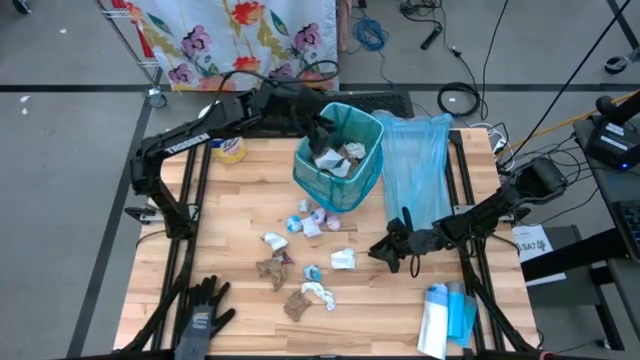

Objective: Place trash/remove bag and relplace
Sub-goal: Put the top blue plastic into the trash bin

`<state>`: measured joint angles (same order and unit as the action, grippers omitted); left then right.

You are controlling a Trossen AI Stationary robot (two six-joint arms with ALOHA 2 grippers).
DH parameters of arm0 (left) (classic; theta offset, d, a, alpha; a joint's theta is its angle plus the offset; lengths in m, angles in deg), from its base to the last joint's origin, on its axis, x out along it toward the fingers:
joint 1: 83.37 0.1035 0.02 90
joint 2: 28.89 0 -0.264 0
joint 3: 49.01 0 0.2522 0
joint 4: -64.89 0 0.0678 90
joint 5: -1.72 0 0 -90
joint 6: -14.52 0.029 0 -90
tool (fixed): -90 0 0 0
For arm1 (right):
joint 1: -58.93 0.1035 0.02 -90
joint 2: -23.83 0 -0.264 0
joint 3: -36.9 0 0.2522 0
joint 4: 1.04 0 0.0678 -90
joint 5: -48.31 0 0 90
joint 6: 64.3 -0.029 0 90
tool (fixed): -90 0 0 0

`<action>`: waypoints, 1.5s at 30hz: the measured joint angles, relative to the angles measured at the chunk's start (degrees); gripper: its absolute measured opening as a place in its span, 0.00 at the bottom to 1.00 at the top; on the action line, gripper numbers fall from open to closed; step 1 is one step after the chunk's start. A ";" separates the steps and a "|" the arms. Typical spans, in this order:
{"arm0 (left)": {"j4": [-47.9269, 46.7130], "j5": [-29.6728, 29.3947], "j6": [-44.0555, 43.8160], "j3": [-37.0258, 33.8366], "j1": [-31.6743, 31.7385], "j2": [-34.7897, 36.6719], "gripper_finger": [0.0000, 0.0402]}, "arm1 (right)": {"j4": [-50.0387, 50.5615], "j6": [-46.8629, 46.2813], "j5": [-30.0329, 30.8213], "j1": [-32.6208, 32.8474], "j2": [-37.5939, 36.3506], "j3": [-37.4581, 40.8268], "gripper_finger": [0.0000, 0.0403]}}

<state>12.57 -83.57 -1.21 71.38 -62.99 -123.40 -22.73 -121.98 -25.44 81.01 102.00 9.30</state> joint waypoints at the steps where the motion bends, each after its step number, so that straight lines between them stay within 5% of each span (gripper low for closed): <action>1: -0.83 0.29 -0.02 0.02 0.00 0.08 0.30 | -0.01 -0.09 -0.01 0.01 0.00 0.00 0.26; 5: -5.91 -0.29 1.45 -0.07 -1.39 2.13 0.31 | 0.00 -0.90 -0.03 0.05 0.00 0.00 0.26; 11: -17.32 -10.43 2.55 -0.09 -7.93 8.65 0.32 | -0.38 -1.64 -0.02 0.30 0.00 0.00 0.26; 17: -33.30 -19.08 -7.00 -3.42 -15.88 13.63 0.32 | -0.42 -1.65 0.02 1.91 0.00 -0.02 0.26; 21: -35.33 -23.84 -15.20 -10.01 -21.53 17.58 0.32 | -0.37 -2.31 0.02 2.74 0.00 -0.02 0.26; 26: -31.30 -25.85 -24.21 -23.01 -27.05 22.22 0.32 | -0.44 -2.75 0.02 2.80 0.00 -0.02 0.26; 32: -13.57 -28.44 -30.29 -41.98 -31.59 26.12 0.32 | -1.03 -3.18 -0.07 3.13 0.00 -0.02 0.26; 39: 11.58 -25.95 -30.45 -59.70 -32.42 25.72 0.32 | -1.26 -4.69 -0.11 4.01 0.00 -0.03 0.26; 45: 23.00 -25.90 -25.21 -66.77 -31.07 21.77 0.32 | -1.23 -4.89 -0.04 4.33 0.00 -0.04 0.26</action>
<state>35.57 -109.47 -26.42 4.61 -94.06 -101.64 -23.96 -126.86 -25.48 85.34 102.00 9.25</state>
